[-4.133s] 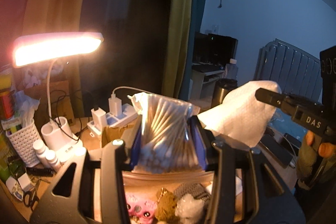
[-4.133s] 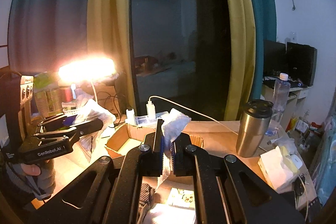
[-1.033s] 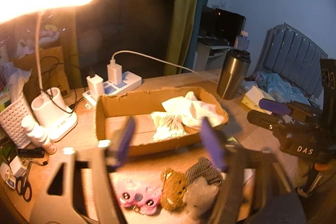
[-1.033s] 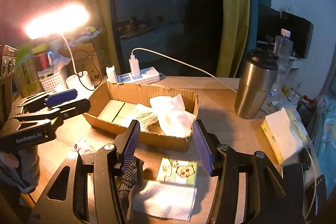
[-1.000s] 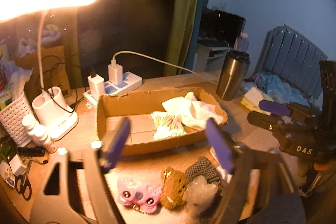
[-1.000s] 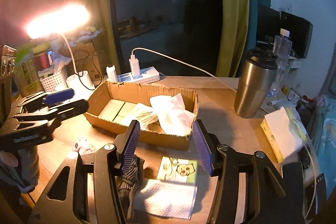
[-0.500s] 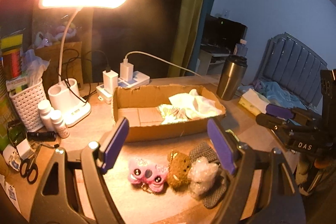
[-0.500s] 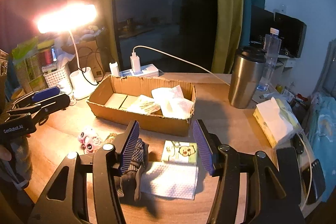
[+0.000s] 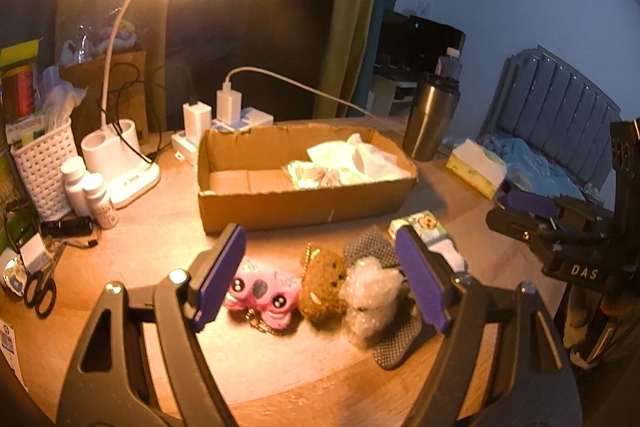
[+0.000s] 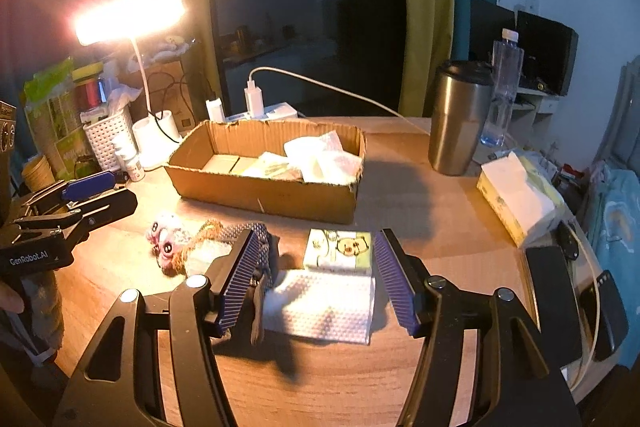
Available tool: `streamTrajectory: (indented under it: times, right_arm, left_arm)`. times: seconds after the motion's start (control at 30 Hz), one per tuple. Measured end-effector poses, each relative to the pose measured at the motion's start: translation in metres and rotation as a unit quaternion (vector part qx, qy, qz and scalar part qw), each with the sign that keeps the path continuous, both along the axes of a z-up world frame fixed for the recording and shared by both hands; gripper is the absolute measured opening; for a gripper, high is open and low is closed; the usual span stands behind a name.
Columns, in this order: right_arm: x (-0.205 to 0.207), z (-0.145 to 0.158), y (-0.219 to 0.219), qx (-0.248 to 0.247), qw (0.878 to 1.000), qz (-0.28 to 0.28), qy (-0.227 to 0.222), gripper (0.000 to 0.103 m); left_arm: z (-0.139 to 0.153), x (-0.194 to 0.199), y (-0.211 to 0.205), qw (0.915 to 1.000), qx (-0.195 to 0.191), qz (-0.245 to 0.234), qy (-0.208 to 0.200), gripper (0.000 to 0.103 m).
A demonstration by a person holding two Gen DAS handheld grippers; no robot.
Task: Organize soft objects
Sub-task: 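Grasp the bubble-wrap bundle with the left tool while the right tool grasps the white textured wipe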
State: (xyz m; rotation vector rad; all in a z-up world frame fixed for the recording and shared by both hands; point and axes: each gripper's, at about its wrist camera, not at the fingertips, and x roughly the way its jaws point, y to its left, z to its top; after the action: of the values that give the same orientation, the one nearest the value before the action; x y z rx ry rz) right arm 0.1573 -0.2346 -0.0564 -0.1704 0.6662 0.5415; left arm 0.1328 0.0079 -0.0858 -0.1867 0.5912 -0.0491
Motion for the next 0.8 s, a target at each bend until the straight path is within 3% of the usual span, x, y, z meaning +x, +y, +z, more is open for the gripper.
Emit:
streamTrajectory:
  times: [0.8]
  right_arm:
    - [0.015,-0.043,-0.037,0.022,0.999,-0.011,0.046,0.064]
  left_arm:
    - [-0.056,0.032,-0.055,0.9947,0.048,-0.035,0.085,0.078]
